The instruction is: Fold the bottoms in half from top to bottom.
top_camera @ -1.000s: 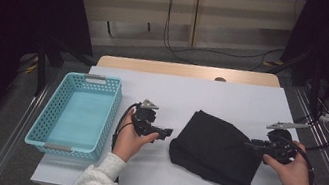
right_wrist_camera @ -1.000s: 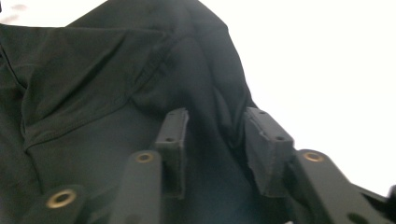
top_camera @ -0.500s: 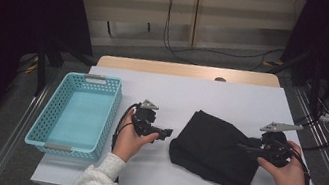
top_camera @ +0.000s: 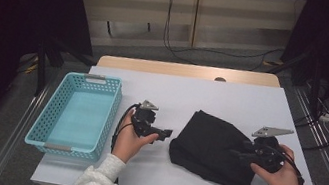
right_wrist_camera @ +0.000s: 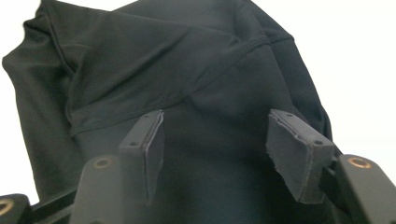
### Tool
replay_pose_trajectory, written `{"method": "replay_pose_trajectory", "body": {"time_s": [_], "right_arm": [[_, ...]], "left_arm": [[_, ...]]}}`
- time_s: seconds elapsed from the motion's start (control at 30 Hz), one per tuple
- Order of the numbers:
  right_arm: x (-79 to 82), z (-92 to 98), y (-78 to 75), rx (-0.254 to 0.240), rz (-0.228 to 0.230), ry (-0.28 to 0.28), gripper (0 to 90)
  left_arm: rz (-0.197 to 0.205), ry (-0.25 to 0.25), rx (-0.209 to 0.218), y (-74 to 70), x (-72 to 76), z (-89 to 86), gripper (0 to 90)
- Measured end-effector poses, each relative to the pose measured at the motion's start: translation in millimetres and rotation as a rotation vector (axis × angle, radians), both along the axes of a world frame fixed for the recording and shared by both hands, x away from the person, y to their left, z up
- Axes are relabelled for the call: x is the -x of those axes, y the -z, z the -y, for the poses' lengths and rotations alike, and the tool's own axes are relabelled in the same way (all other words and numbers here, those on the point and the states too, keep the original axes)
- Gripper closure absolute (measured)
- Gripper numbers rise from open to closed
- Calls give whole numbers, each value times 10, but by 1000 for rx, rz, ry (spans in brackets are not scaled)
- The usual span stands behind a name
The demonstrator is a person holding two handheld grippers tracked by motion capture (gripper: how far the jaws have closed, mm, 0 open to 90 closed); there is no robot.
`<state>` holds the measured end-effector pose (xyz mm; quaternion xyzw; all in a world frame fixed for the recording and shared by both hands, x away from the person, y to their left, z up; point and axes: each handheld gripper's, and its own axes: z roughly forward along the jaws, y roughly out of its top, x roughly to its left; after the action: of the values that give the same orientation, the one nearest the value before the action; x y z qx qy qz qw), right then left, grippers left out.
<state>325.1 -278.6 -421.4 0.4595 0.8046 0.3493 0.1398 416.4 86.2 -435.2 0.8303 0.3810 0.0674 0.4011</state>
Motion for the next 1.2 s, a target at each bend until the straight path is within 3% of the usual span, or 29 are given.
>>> {"method": "replay_pose_trajectory", "body": {"time_s": [0.27, 0.53, 0.8, 0.87, 0.93, 1.03, 1.07, 1.2], "right_arm": [[93, -10, -35, -14, 16, -15, 345], [187, -210, 49, -29, -30, -97, 468], [229, -403, 166, -41, -54, -147, 496], [245, -452, 182, -32, -54, -177, 505], [267, -509, 212, 11, -60, -222, 513], [290, -537, 225, 61, -28, -235, 612], [288, -523, 223, 70, -19, -229, 695], [285, -444, 205, 60, -19, -224, 850]], "left_arm": [[-2, 3, 3, -15, 8, -5, 131], [-5, 2, 4, -5, 9, -3, 131], [-9, 2, 3, 14, 20, 2, 131], [-11, 4, -1, 23, 21, 9, 131], [-17, 6, 7, 31, 16, 19, 130], [-17, 5, 9, 39, 17, 33, 130], [-17, 6, 8, 45, 15, 36, 130], [-15, -5, 8, 69, -4, 34, 130]]}}
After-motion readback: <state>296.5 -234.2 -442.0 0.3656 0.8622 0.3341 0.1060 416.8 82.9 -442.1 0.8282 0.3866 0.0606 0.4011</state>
